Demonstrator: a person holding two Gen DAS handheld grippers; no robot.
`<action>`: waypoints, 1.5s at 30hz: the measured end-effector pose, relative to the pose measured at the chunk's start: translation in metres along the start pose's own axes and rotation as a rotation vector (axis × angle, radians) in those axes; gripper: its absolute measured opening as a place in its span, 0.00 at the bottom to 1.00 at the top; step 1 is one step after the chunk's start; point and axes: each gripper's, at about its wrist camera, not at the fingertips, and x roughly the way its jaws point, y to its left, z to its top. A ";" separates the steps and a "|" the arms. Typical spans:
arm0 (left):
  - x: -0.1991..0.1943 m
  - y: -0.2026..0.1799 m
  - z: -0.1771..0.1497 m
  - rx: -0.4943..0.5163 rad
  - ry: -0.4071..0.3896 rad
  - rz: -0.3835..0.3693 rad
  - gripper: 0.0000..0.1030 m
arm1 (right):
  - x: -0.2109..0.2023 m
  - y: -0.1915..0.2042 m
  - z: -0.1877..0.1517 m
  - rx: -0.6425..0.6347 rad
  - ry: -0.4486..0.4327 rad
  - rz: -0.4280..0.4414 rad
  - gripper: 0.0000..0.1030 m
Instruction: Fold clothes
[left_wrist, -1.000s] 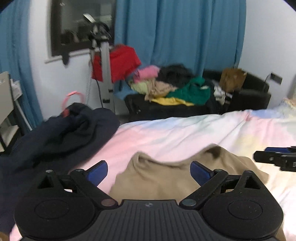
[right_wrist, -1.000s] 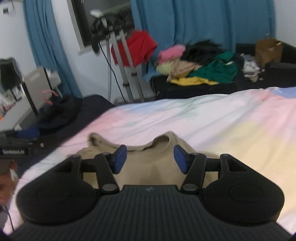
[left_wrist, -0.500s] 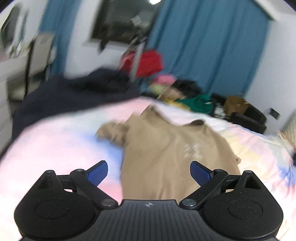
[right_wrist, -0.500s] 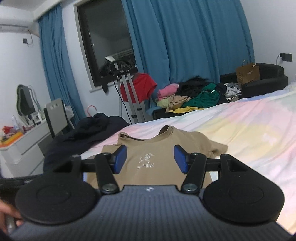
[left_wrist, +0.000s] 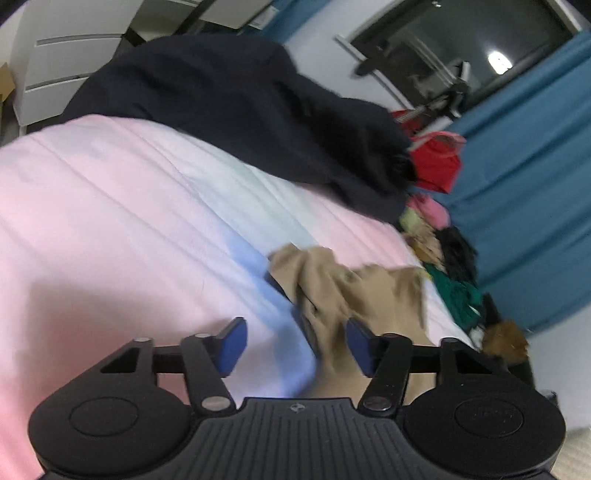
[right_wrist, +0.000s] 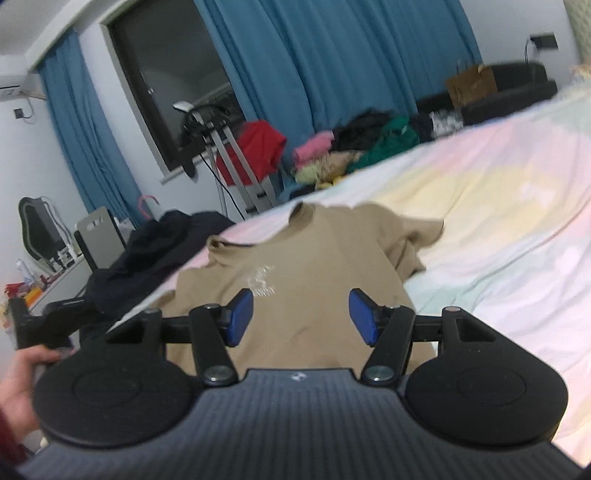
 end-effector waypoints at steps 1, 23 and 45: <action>0.016 -0.001 0.001 0.000 -0.010 0.007 0.54 | 0.008 -0.003 -0.002 0.010 0.010 -0.002 0.59; 0.046 -0.090 0.087 0.543 -0.156 0.176 0.23 | 0.077 -0.027 -0.017 0.045 0.099 -0.064 0.59; 0.051 -0.002 0.031 0.200 0.068 0.058 0.35 | 0.081 -0.031 -0.019 0.079 0.137 -0.055 0.59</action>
